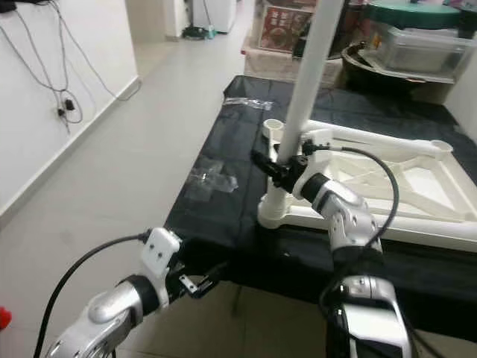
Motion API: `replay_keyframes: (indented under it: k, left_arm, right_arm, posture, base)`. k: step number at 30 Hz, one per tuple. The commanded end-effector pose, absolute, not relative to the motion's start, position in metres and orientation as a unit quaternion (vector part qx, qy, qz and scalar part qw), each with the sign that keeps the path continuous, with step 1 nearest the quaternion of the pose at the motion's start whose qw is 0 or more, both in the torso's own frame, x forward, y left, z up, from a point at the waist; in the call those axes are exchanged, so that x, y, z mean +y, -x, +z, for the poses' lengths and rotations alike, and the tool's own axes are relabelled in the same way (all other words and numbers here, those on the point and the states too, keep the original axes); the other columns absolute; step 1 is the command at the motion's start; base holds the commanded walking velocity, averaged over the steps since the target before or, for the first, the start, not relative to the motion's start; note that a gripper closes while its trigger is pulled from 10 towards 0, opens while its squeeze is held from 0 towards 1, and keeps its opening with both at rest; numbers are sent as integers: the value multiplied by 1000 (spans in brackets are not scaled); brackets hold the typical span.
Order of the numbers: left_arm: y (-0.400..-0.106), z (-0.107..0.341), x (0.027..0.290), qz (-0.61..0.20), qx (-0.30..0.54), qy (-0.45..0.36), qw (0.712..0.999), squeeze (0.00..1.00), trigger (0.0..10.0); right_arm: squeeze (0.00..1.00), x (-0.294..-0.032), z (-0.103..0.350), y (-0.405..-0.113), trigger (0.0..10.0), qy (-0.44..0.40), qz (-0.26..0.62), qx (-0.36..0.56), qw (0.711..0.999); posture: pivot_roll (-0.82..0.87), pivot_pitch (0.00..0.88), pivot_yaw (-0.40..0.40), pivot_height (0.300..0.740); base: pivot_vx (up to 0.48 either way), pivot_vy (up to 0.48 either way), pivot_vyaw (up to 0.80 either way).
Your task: Building children table
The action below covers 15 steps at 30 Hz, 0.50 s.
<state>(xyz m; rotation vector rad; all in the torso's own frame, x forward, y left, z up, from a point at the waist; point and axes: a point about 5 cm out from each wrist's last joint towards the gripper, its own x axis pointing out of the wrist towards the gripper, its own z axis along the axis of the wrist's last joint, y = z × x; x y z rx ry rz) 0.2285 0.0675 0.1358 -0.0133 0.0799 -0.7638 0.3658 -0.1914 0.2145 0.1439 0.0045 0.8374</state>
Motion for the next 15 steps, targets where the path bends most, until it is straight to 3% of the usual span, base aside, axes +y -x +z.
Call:
replay_keyframes:
  k: [1, 6, 7, 8, 10, 11, 12, 15]
  left_arm:
    - [-225, 136, 68, -375, 45, 8, 926, 0, 10000]
    - [-219, 139, 70, -377, 45, 10, 925, 0, 10000]
    - [-218, 139, 70, -378, 45, 11, 925, 0, 10000]
    - [-217, 140, 71, -377, 45, 12, 925, 0, 10000]
    - [-217, 140, 71, -377, 46, 13, 925, 0, 10000]
    - [-217, 140, 71, -377, 46, 13, 925, 0, 10000]
    - [-216, 140, 70, -377, 47, 13, 925, 0, 10000]
    - [-217, 139, 69, -375, 48, 14, 926, 0, 10000]
  right_arm:
    - [0, -171, 208, -363, 10000, -71, 477, 24, 876]
    - [0, -159, 207, -359, 10000, -55, 550, 40, 833]
    - [0, -157, 207, -360, 7961, -53, 562, 42, 824]
    - [0, -151, 207, -360, 1961, -46, 571, 43, 818]
    - [0, -148, 207, -360, 1961, -41, 578, 43, 814]
    - [0, -144, 205, -363, 0, -26, 566, 43, 823]
    - [0, -141, 204, -365, 0, -16, 555, 42, 830]
    - [0, -146, 206, -380, 0, -2, 425, 6, 905]
  posture:
    - [227, 95, -96, 740]
    - [228, 134, -100, 740]
    - [228, 134, -100, 740]
    - [228, 141, -100, 740]
    - [228, 141, -100, 740]
    - [226, 147, -99, 740]
    - [226, 147, -99, 740]
    - [211, 140, -101, 740]
  base:
    - [0, 0, 0]
    - [0, 0, 0]
    - [0, 0, 0]
    - [0, 0, 0]
    - [0, 0, 0]
    - [0, 0, 0]
    - [0, 0, 0]
    - [0, 0, 0]
